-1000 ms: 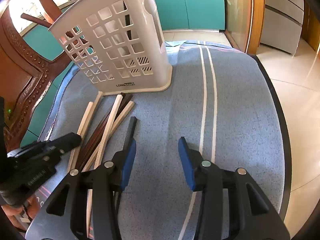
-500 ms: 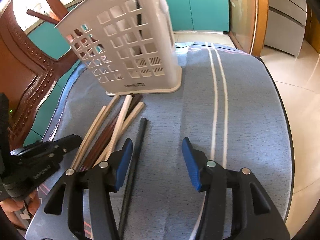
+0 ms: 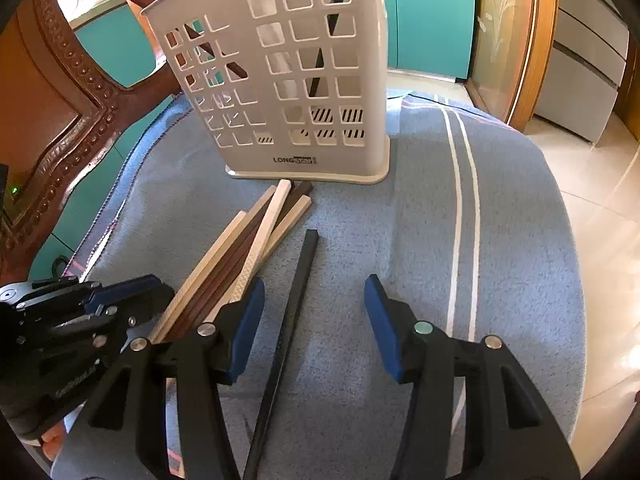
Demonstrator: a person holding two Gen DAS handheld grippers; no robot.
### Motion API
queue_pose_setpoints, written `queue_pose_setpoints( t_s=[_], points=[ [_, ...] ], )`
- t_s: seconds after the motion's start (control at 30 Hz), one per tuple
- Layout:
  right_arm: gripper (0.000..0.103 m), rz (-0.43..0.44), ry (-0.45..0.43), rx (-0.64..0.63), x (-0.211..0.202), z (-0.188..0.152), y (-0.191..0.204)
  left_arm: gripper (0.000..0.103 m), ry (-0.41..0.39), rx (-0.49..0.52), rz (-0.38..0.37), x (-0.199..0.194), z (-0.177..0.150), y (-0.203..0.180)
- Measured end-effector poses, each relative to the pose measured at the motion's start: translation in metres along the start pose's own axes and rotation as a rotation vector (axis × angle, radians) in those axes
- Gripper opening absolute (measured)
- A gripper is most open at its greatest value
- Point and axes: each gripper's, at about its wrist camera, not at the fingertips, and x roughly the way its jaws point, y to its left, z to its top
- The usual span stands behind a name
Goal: Organize utensils
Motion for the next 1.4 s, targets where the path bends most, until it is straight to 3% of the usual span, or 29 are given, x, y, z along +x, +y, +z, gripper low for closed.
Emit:
queue_pose_setpoints(
  t_s=[0.23,0.43,0.5,0.53,0.7,0.83,0.93,1.17,1.27,1.4],
  points=[
    [0.048,-0.045,-0.007,-0.053,0.002,-0.002,0.007,0.013,0.006,0.004,-0.006,-0.002,-0.006,-0.003],
    [0.031,-0.065,-0.007,-0.055,0.002,-0.002,0.004,0.01,-0.006,-0.033,0.035,-0.005,-0.004,0.007],
    [0.015,-0.072,-0.004,-0.066,0.001,-0.002,0.002,0.01,-0.008,-0.06,0.045,-0.006,-0.003,0.016],
    [0.013,-0.064,0.001,-0.062,0.0,-0.002,0.0,0.01,-0.009,-0.072,0.049,-0.007,-0.002,0.02],
    [0.011,-0.038,0.012,-0.001,-0.009,0.0,-0.018,0.01,-0.018,-0.139,0.041,-0.014,0.002,0.044],
    [0.01,-0.048,-0.002,0.04,-0.016,0.003,-0.031,0.01,-0.035,-0.138,0.015,-0.019,0.003,0.043],
    [0.01,-0.039,0.002,0.063,-0.018,0.001,-0.037,0.01,-0.038,-0.097,-0.012,-0.017,0.004,0.027],
    [0.01,-0.025,0.008,0.063,-0.016,-0.001,-0.034,0.022,-0.032,0.026,-0.04,-0.012,0.001,-0.017],
    [0.01,-0.024,0.011,0.071,-0.014,0.0,-0.034,0.029,-0.023,0.046,-0.041,-0.007,0.0,-0.025],
    [0.012,-0.028,0.015,0.072,-0.012,-0.001,-0.033,0.029,-0.029,0.055,-0.028,-0.007,-0.002,-0.028]
  ],
)
